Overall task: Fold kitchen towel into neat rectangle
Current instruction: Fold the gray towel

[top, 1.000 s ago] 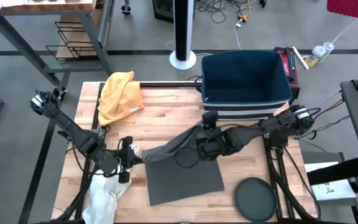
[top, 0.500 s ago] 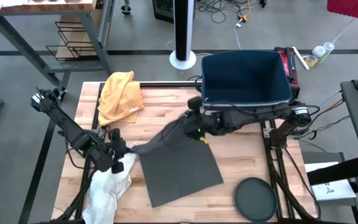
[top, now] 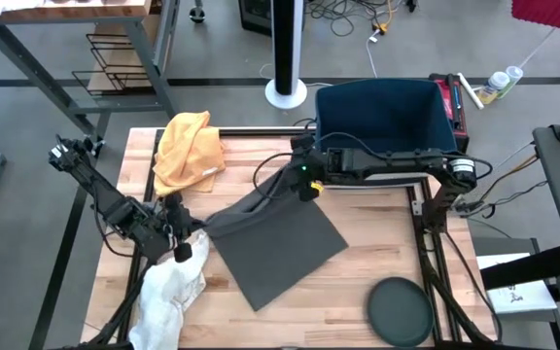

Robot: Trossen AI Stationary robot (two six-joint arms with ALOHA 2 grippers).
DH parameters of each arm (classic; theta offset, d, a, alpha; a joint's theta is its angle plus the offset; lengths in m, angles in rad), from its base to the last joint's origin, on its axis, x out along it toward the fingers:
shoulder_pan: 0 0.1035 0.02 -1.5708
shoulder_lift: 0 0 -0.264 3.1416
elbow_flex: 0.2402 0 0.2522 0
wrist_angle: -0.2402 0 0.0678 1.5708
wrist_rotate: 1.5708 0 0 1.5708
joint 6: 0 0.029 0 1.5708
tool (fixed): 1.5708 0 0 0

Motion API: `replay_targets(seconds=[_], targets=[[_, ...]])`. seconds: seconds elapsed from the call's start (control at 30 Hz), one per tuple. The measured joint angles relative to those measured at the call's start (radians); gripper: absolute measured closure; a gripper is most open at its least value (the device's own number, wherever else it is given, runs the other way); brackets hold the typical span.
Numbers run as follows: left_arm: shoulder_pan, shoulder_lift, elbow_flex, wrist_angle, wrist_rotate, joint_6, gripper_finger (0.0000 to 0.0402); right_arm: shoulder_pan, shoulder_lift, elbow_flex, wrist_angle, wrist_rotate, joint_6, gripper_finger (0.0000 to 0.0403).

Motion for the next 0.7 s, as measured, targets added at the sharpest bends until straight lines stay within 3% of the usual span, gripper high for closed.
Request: replay_targets(seconds=[0.3, 0.57, 0.7], targets=[[0.000, 0.102, -0.082, 0.490, 0.137, 0.180, 0.0401, 0.006, -0.031, 0.011, -0.177, -0.053, 0.008, 0.0394], [0.000, 0.230, -0.054, 0.620, 0.196, 0.169, 0.0401, 0.059, -0.116, 0.029, -0.315, -0.276, 0.175, 0.0394], [0.000, 0.308, -0.055, 0.699, 0.219, 0.182, 0.0401, 0.077, -0.121, 0.026, -0.407, -0.285, 0.201, 0.0394]])
